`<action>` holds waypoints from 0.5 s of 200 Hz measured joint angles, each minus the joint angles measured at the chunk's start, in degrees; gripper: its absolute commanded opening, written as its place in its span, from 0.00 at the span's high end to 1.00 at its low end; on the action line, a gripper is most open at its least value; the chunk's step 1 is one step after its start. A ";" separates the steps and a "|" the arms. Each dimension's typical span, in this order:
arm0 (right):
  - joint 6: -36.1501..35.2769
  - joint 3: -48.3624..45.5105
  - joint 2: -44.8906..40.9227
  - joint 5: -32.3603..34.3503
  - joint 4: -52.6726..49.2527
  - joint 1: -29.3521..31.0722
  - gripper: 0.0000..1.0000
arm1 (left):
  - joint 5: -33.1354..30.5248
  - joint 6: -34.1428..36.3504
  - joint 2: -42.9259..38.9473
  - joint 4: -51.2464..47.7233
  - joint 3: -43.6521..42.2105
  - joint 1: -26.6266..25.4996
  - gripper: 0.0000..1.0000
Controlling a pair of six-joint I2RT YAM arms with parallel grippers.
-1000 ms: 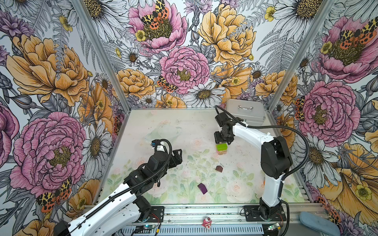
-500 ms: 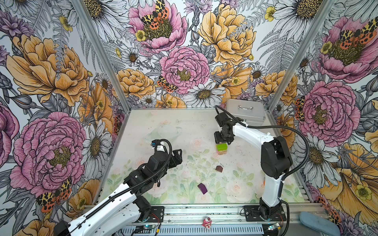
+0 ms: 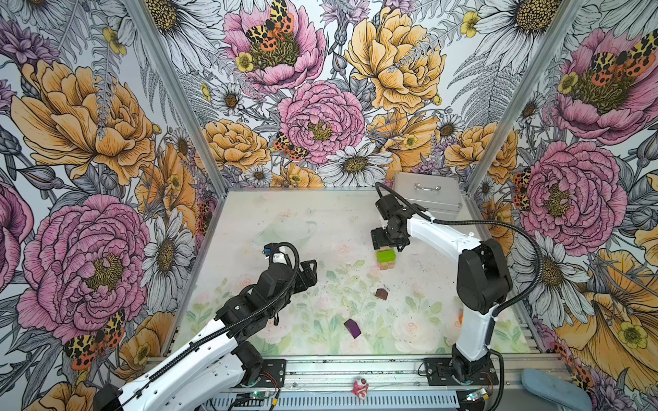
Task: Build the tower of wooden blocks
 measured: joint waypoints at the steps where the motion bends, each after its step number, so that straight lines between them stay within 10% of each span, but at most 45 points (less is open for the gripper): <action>1: 0.00 0.00 -0.07 0.07 0.00 0.00 0.19 | -0.02 0.00 0.00 0.00 0.00 0.00 0.06; 61: 1.18 -2.84 -12.81 1.99 0.22 0.00 0.57 | 0.00 0.00 0.00 -0.02 0.02 -0.02 0.06; 100: 2.75 -13.75 -21.05 1.79 1.31 0.00 0.63 | -0.04 0.00 -0.22 -0.02 0.02 -1.49 0.06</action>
